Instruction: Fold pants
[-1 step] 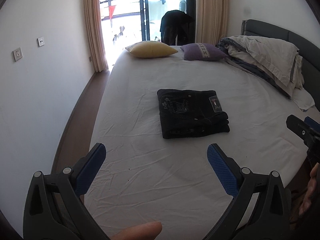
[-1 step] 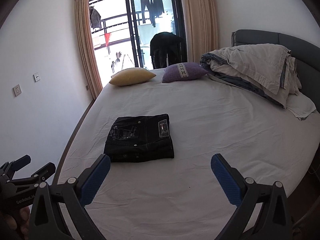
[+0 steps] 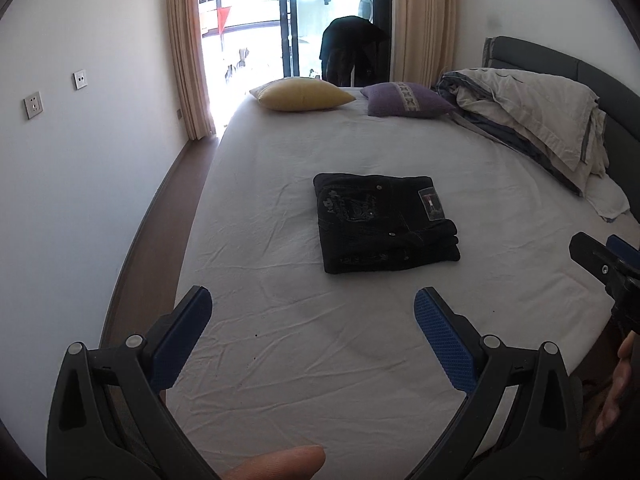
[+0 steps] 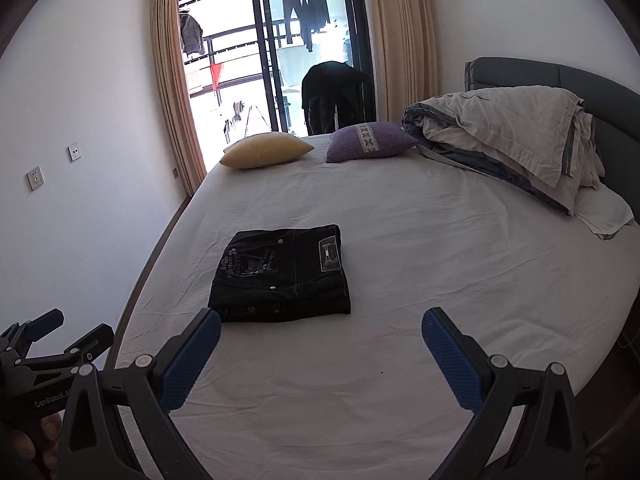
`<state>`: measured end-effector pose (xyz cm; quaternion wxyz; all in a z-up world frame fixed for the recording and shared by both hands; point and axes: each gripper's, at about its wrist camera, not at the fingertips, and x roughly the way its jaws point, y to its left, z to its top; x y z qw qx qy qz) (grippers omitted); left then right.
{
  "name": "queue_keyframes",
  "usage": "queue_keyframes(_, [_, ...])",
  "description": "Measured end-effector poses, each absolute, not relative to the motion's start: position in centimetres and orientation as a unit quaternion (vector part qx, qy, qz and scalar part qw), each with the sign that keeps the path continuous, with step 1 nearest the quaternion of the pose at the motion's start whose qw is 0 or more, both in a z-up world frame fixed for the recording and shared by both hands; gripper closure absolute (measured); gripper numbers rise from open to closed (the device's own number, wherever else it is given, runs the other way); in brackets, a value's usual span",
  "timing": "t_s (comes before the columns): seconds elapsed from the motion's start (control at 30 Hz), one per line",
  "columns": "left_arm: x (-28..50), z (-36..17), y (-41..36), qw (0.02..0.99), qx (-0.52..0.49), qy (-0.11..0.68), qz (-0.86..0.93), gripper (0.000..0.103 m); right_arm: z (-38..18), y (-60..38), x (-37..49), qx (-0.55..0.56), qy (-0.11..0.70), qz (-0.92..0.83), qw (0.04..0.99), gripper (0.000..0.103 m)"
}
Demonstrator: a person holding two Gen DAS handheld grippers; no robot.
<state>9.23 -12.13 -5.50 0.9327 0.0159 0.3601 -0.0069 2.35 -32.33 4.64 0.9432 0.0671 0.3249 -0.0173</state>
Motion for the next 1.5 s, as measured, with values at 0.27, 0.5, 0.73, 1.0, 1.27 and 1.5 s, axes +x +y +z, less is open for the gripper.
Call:
queue_keyframes(0.27, [10.9,-7.2,-12.1,0.923,0.013,0.385,-0.009,0.000,3.4,-31.5,3.2,0.064,0.351,-0.010,0.934,0.000])
queue_keyframes(0.5, [11.6,-8.3,-12.0,0.918,0.012,0.397,-0.007,0.000,2.9,-31.5,3.8,0.063,0.363,-0.009,0.930,0.000])
queue_keyframes(0.73, [12.2,-9.1,-11.8,0.913,0.009,0.408,-0.004,0.000,2.3,-31.4,4.4,0.062,0.375,-0.010,0.925,0.000])
queue_keyframes(1.0, [12.8,-9.9,-11.7,0.909,0.005,0.417,-0.002,0.000,1.5,-31.0,4.7,0.060,0.388,-0.006,0.920,0.000])
queue_keyframes(1.27, [12.9,-10.3,-11.7,0.908,0.003,0.419,-0.003,0.000,0.9,-30.4,4.8,0.058,0.396,-0.002,0.916,0.000])
queue_keyframes(1.5, [12.9,-10.5,-11.6,0.907,-0.002,0.422,-0.003,0.000,0.7,-29.9,4.6,0.055,0.401,0.001,0.914,0.000])
